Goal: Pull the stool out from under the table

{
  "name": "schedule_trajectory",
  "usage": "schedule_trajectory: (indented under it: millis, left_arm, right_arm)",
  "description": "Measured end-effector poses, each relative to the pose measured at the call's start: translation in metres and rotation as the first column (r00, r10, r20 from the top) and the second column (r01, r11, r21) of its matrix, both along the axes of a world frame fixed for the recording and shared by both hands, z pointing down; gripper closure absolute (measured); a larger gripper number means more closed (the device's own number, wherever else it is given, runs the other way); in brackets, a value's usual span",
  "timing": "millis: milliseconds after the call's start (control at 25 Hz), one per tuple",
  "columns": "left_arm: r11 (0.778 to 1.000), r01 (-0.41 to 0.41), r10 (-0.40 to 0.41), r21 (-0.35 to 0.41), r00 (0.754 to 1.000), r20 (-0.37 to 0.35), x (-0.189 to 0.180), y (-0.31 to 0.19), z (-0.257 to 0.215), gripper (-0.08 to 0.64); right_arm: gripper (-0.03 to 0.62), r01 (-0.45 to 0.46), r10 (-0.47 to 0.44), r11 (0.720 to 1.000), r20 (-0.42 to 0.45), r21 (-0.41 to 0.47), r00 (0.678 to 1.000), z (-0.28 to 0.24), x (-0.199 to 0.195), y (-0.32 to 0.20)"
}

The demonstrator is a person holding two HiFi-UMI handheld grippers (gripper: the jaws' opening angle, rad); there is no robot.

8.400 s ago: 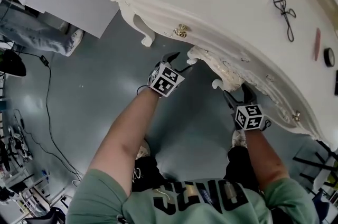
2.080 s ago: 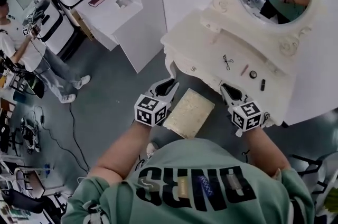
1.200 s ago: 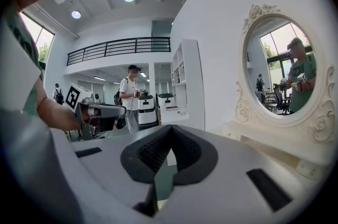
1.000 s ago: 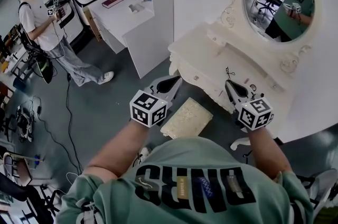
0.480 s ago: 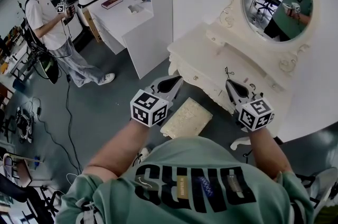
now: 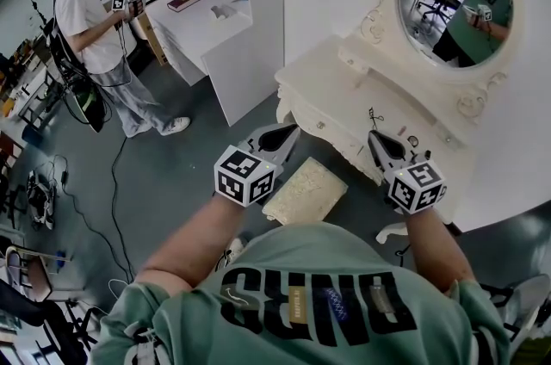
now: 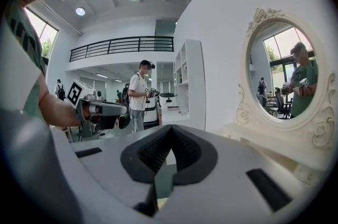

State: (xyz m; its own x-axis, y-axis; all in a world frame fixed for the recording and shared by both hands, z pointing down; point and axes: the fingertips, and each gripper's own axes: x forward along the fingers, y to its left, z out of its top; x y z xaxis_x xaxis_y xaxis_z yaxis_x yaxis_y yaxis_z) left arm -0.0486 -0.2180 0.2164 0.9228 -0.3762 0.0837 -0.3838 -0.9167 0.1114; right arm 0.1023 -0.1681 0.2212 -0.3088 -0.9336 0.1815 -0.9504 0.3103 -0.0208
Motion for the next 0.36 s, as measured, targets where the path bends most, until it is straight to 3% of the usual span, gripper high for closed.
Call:
schedule_trajectory:
  millis: [360]
  left_arm:
    - [1.000,-0.003,0.003,-0.004,1.000,0.001,0.0015,0.0007,0.0022,0.551]
  right_arm:
    - [0.598,0.005,-0.005,1.000,0.002,-0.005,1.000,0.0025,-0.0013,-0.0015]
